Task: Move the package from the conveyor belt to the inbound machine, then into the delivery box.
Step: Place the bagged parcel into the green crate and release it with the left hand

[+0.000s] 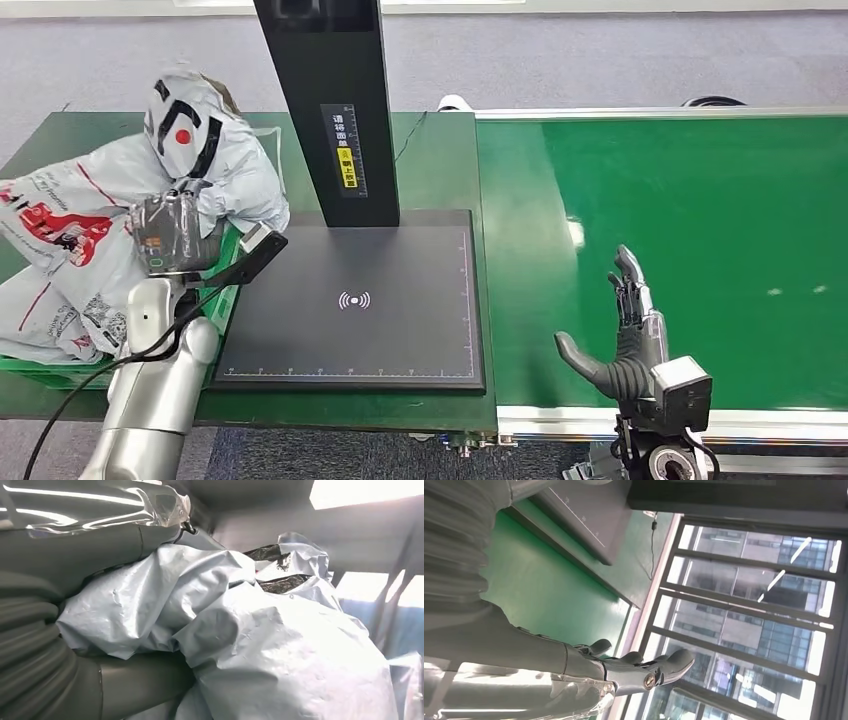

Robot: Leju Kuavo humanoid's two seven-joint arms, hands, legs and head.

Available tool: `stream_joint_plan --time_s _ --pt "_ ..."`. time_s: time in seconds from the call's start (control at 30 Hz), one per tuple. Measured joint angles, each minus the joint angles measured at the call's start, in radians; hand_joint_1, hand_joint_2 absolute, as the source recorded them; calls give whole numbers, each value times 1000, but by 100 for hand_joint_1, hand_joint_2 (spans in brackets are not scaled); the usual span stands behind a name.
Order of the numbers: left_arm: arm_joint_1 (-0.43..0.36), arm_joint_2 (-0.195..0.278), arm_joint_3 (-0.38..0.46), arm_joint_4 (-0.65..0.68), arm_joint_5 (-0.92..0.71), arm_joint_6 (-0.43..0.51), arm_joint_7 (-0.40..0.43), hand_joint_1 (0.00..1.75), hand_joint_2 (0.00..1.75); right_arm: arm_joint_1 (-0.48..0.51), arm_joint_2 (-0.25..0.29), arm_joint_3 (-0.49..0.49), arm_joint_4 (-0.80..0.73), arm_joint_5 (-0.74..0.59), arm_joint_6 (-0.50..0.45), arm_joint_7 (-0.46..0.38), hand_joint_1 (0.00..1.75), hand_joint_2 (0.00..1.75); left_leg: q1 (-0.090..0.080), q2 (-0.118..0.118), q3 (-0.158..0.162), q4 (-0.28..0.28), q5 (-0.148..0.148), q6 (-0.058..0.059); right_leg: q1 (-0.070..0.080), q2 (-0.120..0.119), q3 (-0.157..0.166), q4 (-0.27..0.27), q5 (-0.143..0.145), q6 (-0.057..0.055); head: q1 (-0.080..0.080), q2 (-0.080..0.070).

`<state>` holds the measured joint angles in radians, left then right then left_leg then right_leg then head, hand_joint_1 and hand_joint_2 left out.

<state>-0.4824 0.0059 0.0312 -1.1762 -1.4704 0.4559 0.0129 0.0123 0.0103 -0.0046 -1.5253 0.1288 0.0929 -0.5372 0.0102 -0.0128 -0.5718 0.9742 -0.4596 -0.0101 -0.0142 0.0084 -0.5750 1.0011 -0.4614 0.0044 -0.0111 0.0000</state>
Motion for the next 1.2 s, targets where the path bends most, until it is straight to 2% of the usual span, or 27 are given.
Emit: stream_joint_plan --time_s 0.1,0.4,0.5,0.6,0.67,0.8,0.9,1.03,1.2 --pt "-37 38 -2 123 -17 -67 86 175 175 0 2 -6 0 9 11 0 0 175 0 3 0 0 0 0 0 4 -1 0 0 0 0 0" --pt "-134 120 14 383 -28 -196 217 175 175 -30 12 -6 11 31 36 7 0 175 0 8 3 -2 -2 -2 0 10 1 1 0 -1 0 0" --pt "-175 149 33 459 -22 -224 238 175 175 -48 16 -1 22 36 41 13 0 175 0 15 8 -4 -4 -4 0 16 4 1 2 -3 0 0" --pt "-200 175 71 526 9 -193 237 175 175 -62 19 9 35 39 42 18 0 175 0 22 13 -7 -4 -5 1 24 4 1 4 -6 0 0" --pt "-205 189 104 560 49 -131 219 175 175 -67 20 15 42 40 42 20 0 175 1 24 15 -8 -3 -6 1 27 3 1 4 -7 0 0" --pt "-204 207 175 601 154 41 122 175 175 -71 20 25 50 40 41 28 0 175 3 25 15 -9 -1 -9 3 28 2 2 5 -9 0 0" --pt "-203 217 214 618 194 106 78 175 175 -77 20 33 54 38 39 36 0 175 4 24 14 -9 -1 -9 4 27 1 2 4 -9 0 0" --pt "-204 222 239 631 210 104 60 175 175 -86 20 39 63 37 39 37 0 175 4 24 14 -9 -1 -9 4 27 1 2 4 -9 0 0" --pt "-221 222 242 654 193 -39 67 175 175 -93 20 49 79 35 36 37 0 175 4 24 14 -9 -1 -9 4 27 1 2 4 -9 0 0"
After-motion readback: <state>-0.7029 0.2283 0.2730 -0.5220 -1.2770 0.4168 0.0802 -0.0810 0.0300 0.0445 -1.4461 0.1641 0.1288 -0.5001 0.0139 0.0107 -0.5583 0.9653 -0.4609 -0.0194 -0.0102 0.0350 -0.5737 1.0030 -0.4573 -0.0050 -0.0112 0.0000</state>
